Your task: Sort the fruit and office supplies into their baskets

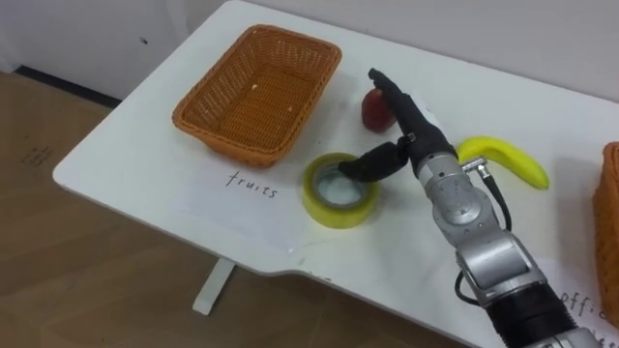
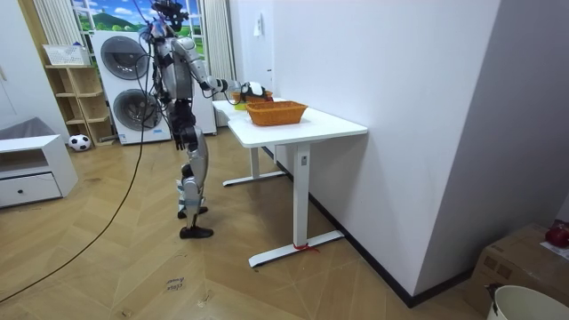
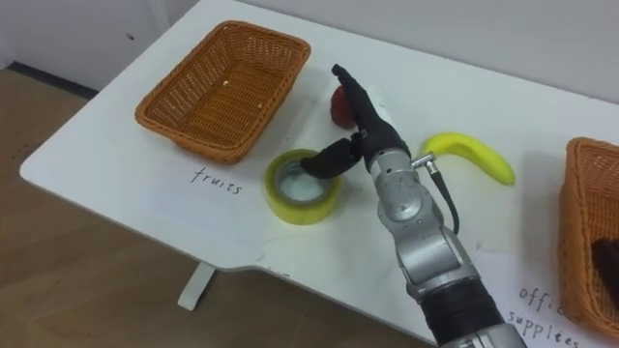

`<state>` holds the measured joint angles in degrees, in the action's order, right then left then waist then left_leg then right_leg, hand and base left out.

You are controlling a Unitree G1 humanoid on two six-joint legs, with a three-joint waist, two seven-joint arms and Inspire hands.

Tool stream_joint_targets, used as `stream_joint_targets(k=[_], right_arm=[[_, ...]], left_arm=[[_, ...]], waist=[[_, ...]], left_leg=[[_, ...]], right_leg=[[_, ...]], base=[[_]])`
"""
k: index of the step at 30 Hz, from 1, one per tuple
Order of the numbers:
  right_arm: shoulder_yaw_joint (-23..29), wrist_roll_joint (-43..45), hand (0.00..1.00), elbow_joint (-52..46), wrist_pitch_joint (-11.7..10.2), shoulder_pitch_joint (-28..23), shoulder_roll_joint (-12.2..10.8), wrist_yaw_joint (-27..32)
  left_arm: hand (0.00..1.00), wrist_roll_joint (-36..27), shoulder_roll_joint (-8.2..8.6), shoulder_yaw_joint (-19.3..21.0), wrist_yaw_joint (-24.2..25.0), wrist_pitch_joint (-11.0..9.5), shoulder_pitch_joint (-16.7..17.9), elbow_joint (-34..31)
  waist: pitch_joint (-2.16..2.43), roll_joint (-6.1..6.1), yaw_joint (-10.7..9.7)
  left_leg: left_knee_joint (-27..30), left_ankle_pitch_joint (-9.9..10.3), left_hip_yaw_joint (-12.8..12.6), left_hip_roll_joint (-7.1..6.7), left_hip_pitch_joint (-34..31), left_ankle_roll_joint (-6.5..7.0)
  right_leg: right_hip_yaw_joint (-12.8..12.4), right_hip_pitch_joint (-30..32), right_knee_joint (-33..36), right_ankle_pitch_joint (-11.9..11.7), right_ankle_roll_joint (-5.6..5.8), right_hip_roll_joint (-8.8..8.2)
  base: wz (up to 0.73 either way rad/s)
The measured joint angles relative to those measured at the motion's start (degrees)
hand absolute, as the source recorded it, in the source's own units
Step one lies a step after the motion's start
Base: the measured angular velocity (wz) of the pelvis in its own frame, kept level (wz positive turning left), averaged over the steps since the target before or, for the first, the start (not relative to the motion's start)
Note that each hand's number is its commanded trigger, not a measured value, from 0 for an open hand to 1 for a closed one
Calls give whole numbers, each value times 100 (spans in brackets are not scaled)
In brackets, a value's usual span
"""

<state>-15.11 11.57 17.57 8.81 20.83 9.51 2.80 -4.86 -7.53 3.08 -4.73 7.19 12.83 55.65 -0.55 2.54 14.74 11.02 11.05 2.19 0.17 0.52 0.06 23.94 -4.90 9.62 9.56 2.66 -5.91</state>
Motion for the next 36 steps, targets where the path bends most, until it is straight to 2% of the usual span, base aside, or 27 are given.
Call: stream_joint_targets(k=[12, 25, 36], right_arm=[[-95, 73, 0, 8, 4, 0, 20, -171], [-167, 1474, 0, -2, 9, -2, 30, -685], [-165, 2263, 0, -128, 259, -1, 12, -1202]], left_arm=[[0, -9, -1, -2, -9, 2, 10, 1], [0, -106, 16, 15, 40, 2, -8, -91], [0, -124, 13, 19, -11, 2, -55, -92]], waist=[[-6, 1, -16], [-7, 1, -30], [-7, 43, -21]], left_leg=[[-22, 0, 2, -1, -28, 0], [-26, 0, -2, -3, -12, 1], [-18, 0, -3, -4, -26, 1]], right_leg=[[-8, 2, 7, 0, 0, 2], [-22, 2, -2, 0, 0, -1], [-31, -29, 0, 0, 0, 0]], base=[[0], [1], [0]])
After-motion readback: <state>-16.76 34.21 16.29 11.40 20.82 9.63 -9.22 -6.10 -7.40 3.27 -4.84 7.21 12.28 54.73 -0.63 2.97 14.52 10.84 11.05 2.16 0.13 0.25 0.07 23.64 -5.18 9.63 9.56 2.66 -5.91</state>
